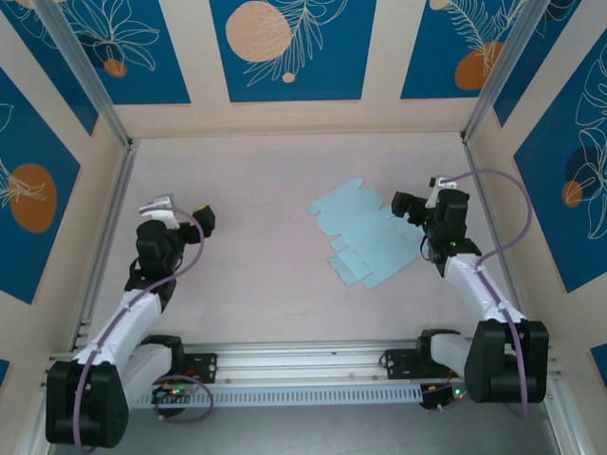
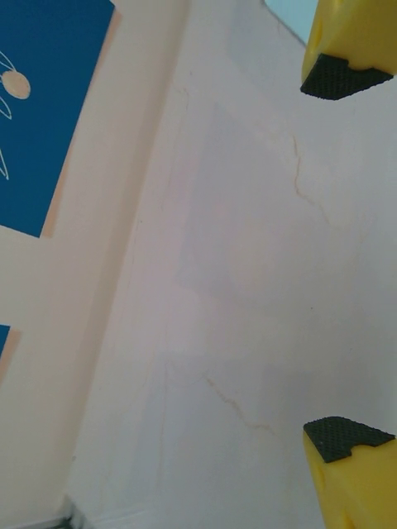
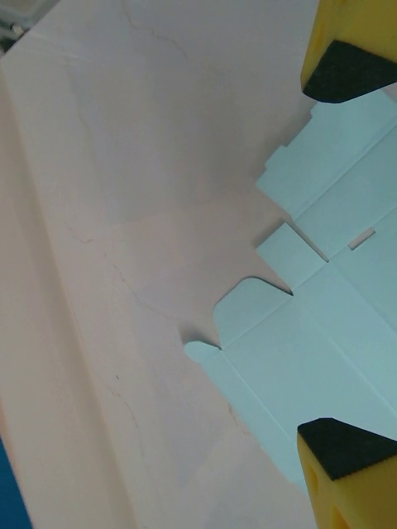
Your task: Fold the paper box
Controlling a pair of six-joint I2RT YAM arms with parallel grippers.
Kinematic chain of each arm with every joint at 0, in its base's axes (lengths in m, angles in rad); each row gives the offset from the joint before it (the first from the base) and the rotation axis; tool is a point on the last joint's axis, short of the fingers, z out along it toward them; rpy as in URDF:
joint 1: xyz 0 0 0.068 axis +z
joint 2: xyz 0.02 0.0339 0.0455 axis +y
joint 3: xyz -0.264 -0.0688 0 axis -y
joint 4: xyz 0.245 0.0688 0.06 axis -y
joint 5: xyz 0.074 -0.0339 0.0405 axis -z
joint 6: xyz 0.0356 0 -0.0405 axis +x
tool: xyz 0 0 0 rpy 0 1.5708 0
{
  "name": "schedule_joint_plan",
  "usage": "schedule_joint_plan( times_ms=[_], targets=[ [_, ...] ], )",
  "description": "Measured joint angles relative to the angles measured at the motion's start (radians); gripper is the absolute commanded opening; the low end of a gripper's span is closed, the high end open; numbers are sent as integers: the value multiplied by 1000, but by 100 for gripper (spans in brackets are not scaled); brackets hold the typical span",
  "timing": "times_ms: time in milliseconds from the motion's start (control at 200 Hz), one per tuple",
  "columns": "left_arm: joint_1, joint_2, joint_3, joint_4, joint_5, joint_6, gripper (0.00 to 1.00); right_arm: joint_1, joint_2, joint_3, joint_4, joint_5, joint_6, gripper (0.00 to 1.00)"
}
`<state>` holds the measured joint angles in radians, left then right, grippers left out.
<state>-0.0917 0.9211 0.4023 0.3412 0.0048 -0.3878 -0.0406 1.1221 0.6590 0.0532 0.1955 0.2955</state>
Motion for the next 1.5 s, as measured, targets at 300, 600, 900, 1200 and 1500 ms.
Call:
schedule_joint_plan(
  times_ms=[300,600,900,1200,1500],
  targets=[
    [-312,55,79,-164,-35,-160,100,-126,120,249,-387,-155,73,100],
    [-495,340,226,-203,-8,-255,100,-172,263,304,-585,-203,126,100],
    [-652,575,370,-177,23,-304,94,-216,338,309,-651,-211,173,92],
    [-661,853,767,-346,30,-119,84,-216,321,248,-639,-236,246,89],
    [-550,1201,1348,-642,119,53,81,-201,320,259,-635,-275,251,83]
  ],
)
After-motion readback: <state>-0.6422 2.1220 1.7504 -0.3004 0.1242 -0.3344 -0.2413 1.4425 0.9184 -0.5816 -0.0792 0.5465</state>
